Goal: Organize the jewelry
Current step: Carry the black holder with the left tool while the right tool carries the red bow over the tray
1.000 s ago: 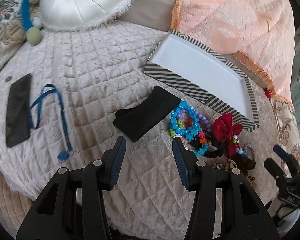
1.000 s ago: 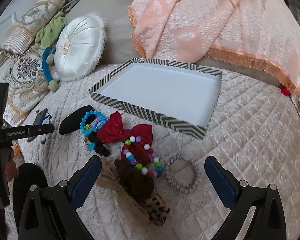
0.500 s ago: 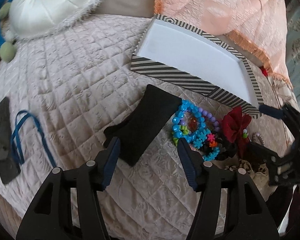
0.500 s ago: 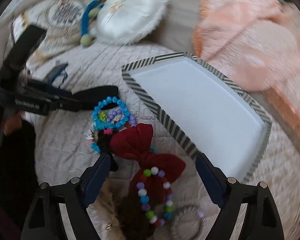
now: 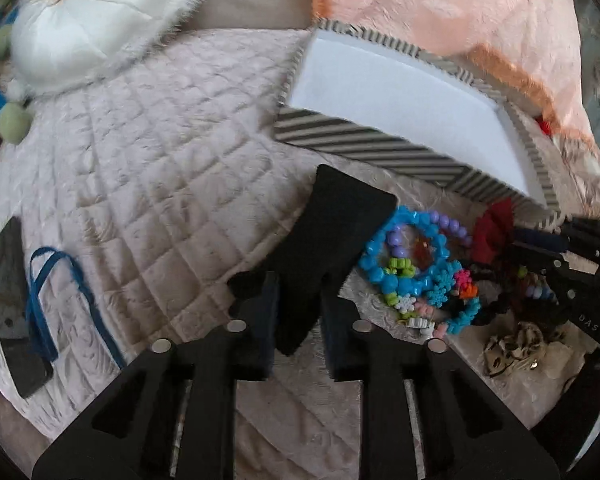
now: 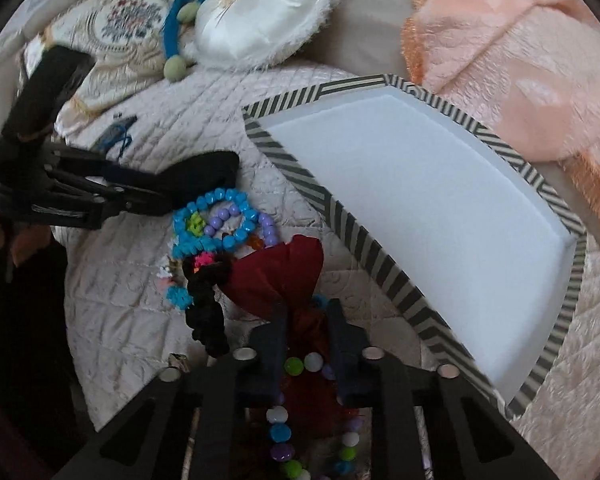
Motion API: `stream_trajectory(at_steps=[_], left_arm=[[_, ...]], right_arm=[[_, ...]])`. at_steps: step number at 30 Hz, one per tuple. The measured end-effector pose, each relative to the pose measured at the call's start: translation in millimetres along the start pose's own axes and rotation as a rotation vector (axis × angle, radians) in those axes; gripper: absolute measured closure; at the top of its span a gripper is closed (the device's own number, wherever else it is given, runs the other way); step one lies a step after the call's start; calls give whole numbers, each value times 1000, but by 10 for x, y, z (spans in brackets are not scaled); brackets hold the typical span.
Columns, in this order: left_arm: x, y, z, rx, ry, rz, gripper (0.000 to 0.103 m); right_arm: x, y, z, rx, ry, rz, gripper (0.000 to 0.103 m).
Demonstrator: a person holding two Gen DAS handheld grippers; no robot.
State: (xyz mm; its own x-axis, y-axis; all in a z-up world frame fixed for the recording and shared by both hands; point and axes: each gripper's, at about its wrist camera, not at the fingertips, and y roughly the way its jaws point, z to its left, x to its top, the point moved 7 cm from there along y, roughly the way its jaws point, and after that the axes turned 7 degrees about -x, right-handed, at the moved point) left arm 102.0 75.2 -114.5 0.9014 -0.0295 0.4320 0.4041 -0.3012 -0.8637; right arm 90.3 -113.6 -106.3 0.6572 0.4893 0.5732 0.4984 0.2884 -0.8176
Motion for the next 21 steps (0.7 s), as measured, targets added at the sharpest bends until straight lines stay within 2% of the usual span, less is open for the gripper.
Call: stream_trajectory(at_steps=[1,5,12,16,19,21], left_arm=[[-6,-28,29,-19,-27,-6,89],[-12,-150,51,-19,-51,-35,92],[42,-431,-119,-29,-44,-104,93],[97,-573,-184,-28,-31,-133,93],[86,-611,-195,-28,-34,-139,93],[68,-620,-201,-25,-34,-140,93]], right_arm=[[6,-44,-36,14,37,-12,93],[35,-214,-166,74,158,-48,94],[118,-564,-244,103,254,-138,98],[117,-617,-228,69,240,-139,98],[84,-488,-164,41,177,-87,98],[41,-377,-115,19,113,-55,84]])
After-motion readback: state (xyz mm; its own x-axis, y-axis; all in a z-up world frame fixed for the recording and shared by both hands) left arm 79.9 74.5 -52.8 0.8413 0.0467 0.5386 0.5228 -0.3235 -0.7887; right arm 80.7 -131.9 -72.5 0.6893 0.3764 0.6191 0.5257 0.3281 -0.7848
